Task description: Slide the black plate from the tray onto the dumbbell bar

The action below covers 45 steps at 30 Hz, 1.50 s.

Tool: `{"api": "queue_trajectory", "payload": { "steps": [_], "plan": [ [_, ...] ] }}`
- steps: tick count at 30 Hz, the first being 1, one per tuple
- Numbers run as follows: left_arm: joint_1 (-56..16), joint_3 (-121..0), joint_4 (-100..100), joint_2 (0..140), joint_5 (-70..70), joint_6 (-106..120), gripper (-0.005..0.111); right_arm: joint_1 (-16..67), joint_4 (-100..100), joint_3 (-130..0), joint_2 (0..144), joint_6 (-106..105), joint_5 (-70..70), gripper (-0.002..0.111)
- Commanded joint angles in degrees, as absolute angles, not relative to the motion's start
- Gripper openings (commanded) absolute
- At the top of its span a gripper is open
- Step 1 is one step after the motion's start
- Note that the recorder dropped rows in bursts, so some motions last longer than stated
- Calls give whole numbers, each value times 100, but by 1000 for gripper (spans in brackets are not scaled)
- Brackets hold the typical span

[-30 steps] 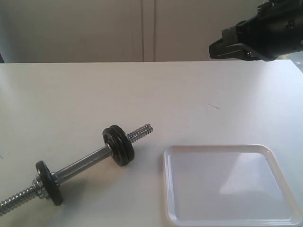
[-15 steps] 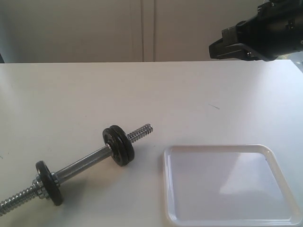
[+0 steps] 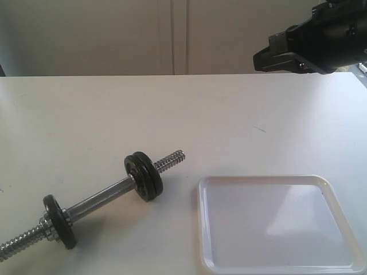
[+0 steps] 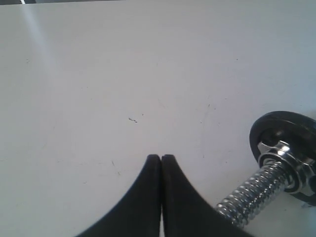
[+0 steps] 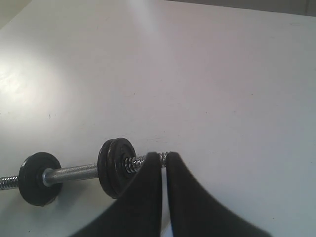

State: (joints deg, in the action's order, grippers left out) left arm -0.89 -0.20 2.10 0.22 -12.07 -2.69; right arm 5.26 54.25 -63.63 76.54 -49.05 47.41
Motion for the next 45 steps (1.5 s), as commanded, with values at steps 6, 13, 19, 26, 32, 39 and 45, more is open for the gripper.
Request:
{"api": "queue_trajectory", "payload": {
  "steps": [6,13,19,26,32,39,45],
  "plan": [
    [162,0,275,0,-1182,-273,0,511,5423,-6329,7611,-4915,4701,4],
    [172,0,275,0,-1182,-273,0,511,5423,-6329,7379,-4915,4702,4],
    [172,0,275,0,-1182,-273,0,511,5423,-6329,6611,-4915,4702,4],
    [172,0,275,0,-1182,-273,0,511,5423,-6329,5033,-4915,4702,4],
    [172,0,275,0,-1182,-273,0,511,5423,-6329,3947,-4915,4702,4],
    [172,0,275,0,-1182,-273,0,511,5423,-6329,3085,-4915,4702,4],
    [172,0,275,0,-1182,-273,0,511,5410,-6325,2093,-4915,4713,4]
  ]
}}
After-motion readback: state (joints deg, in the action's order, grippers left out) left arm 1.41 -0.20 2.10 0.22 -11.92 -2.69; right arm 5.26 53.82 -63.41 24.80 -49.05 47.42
